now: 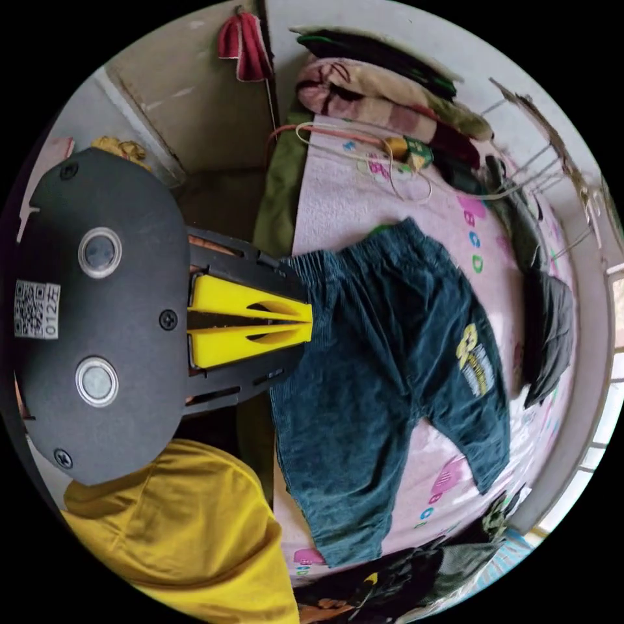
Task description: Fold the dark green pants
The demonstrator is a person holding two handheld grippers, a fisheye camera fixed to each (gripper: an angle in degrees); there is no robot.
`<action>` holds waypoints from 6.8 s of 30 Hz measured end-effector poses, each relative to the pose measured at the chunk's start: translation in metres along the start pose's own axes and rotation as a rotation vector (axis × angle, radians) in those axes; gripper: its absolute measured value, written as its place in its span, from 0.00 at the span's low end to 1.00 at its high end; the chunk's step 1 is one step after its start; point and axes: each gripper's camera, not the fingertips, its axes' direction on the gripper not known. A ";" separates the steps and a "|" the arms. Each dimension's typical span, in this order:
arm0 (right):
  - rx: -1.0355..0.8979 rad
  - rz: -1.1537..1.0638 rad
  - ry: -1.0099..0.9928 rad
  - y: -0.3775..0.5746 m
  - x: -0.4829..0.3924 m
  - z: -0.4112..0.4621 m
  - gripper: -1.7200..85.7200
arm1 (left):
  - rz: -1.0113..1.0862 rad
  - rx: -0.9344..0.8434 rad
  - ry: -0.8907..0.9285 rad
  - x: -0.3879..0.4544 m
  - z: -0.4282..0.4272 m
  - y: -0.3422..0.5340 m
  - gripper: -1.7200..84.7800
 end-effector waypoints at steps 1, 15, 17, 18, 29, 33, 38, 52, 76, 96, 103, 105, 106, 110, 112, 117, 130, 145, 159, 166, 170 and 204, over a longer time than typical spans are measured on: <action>-0.031 -0.098 0.038 -0.021 -0.041 0.020 0.02 | 0.013 -0.022 0.002 0.000 0.004 -0.002 0.02; -0.337 -0.411 0.272 -0.108 -0.209 0.178 0.03 | -0.087 0.002 0.065 -0.056 -0.023 -0.009 0.02; -0.357 -0.401 0.290 -0.120 -0.220 0.189 0.03 | -0.134 0.077 0.119 -0.074 -0.041 -0.020 0.02; -0.364 -0.400 0.295 -0.123 -0.223 0.191 0.03 | -0.154 0.101 0.132 -0.086 -0.048 -0.032 0.02; -0.513 -0.304 0.279 -0.185 -0.244 0.233 0.03 | -0.217 0.038 0.217 -0.154 -0.017 -0.121 0.02; -0.534 -0.237 0.226 -0.201 -0.237 0.240 0.03 | -0.302 0.036 0.270 -0.175 -0.035 -0.117 0.02; -0.569 -0.190 0.190 -0.219 -0.234 0.251 0.03 | -0.294 0.137 0.297 -0.193 -0.066 -0.131 0.02; -0.543 -0.012 0.099 -0.226 -0.214 0.257 0.03 | -0.364 0.089 0.360 -0.222 -0.041 -0.171 0.02; 0.051 0.152 0.178 -0.399 -0.045 0.182 0.02 | -0.201 0.023 0.107 -0.112 -0.065 -0.235 0.02; 0.184 -0.022 0.039 -0.357 -0.047 0.107 0.02 | -0.262 0.022 0.283 -0.108 -0.042 -0.230 0.02; 0.011 -0.203 -0.083 -0.339 -0.129 0.148 0.02 | -0.218 0.002 0.228 -0.087 -0.037 -0.227 0.02; -0.006 -0.116 -0.097 -0.337 -0.101 0.148 0.02 | -0.208 0.022 0.188 -0.076 -0.035 -0.222 0.02; 0.009 0.005 -0.069 -0.332 -0.077 0.140 0.02 | -0.209 0.028 0.179 -0.073 -0.035 -0.220 0.02; 0.112 0.137 -0.183 -0.282 -0.013 0.083 0.02 | -0.211 0.070 0.140 -0.057 -0.029 -0.207 0.02; 0.140 0.177 -0.244 -0.244 0.011 0.058 0.02 | -0.232 0.072 0.161 -0.056 -0.026 -0.203 0.02; 0.124 0.339 -0.206 -0.096 0.084 0.014 0.02 | -0.212 0.072 0.234 -0.048 -0.026 -0.188 0.03; 0.158 0.931 -0.416 0.275 0.232 -0.013 0.04 | 0.030 0.021 0.190 0.034 -0.052 -0.034 0.05; 0.363 1.187 -0.767 0.340 0.286 0.023 0.05 | 0.141 -0.017 -0.006 0.091 -0.010 0.066 0.13; 0.281 1.177 -0.709 0.335 0.297 -0.002 0.08 | 0.679 0.027 -0.460 0.178 0.031 0.090 0.11; 0.300 1.224 -0.771 0.346 0.299 0.009 0.08 | 0.681 0.023 -0.436 0.180 0.029 0.078 0.06; 0.291 1.200 -0.779 0.346 0.291 0.009 0.08 | 0.613 0.055 -0.364 0.169 0.006 0.067 0.04; 0.472 0.852 -0.793 -0.037 0.254 -0.070 0.03 | 0.469 -0.095 0.006 0.007 -0.133 -0.202 0.03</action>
